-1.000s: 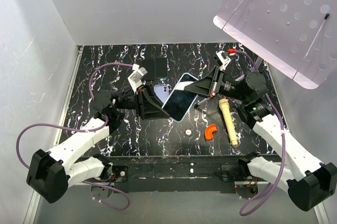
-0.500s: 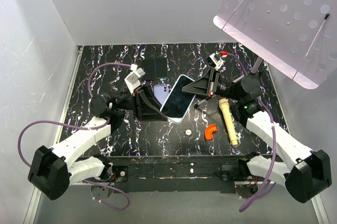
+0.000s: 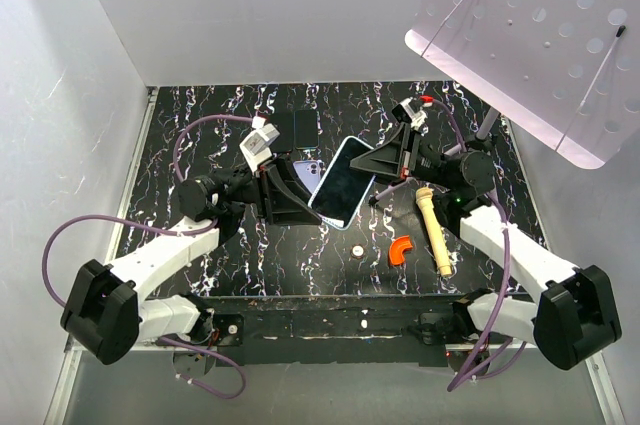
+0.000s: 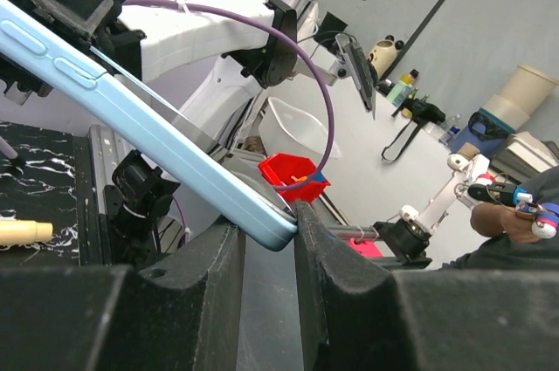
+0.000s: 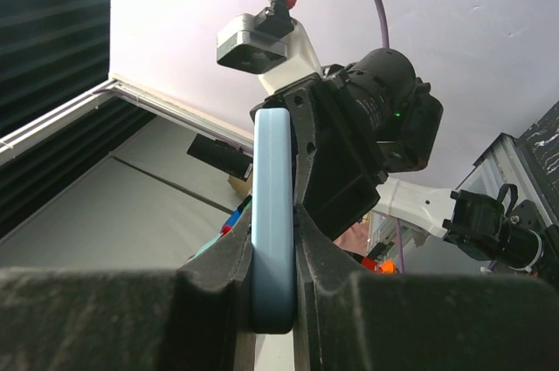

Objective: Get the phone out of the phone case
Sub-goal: Remove the phone case from the phone.

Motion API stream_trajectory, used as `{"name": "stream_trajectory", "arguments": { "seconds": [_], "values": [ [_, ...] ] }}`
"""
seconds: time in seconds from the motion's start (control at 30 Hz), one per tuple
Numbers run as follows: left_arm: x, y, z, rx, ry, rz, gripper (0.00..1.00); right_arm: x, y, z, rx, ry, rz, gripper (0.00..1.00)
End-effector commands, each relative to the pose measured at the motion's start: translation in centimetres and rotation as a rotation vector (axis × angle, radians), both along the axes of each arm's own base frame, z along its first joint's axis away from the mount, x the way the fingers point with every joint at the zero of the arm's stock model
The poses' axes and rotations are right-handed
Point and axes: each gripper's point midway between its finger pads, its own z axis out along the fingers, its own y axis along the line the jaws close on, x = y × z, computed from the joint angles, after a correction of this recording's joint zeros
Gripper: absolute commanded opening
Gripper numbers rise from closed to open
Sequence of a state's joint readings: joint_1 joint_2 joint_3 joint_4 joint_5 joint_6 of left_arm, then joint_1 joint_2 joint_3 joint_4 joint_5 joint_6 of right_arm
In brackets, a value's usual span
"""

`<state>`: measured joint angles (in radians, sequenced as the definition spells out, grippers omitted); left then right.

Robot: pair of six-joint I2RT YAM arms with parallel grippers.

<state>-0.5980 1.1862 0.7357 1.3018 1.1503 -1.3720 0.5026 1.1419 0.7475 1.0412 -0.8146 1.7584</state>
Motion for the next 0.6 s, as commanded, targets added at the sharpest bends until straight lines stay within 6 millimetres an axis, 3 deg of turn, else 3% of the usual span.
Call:
{"name": "stream_trajectory", "arguments": {
  "seconds": [0.0, 0.2, 0.33, 0.57],
  "values": [
    [-0.4, 0.5, 1.8, -0.190, -0.144, 0.059, 0.00, -2.2, -0.8, 3.4, 0.115, -0.065, 0.058, 0.01],
    [-0.1, 0.2, 1.1, -0.175, -0.160, 0.059, 0.00, -2.5, -1.3, 4.5, 0.180, -0.013, 0.100, 0.01],
    [0.5, -0.3, -0.7, -0.125, -0.191, 0.067, 0.00, -2.6, -1.7, 5.3, 0.215, 0.023, 0.116, 0.01],
    [4.1, -1.5, -4.5, 0.001, -0.300, 0.218, 0.00, -1.9, -1.6, 3.5, 0.220, 0.131, 0.130, 0.01]
  ]
}}
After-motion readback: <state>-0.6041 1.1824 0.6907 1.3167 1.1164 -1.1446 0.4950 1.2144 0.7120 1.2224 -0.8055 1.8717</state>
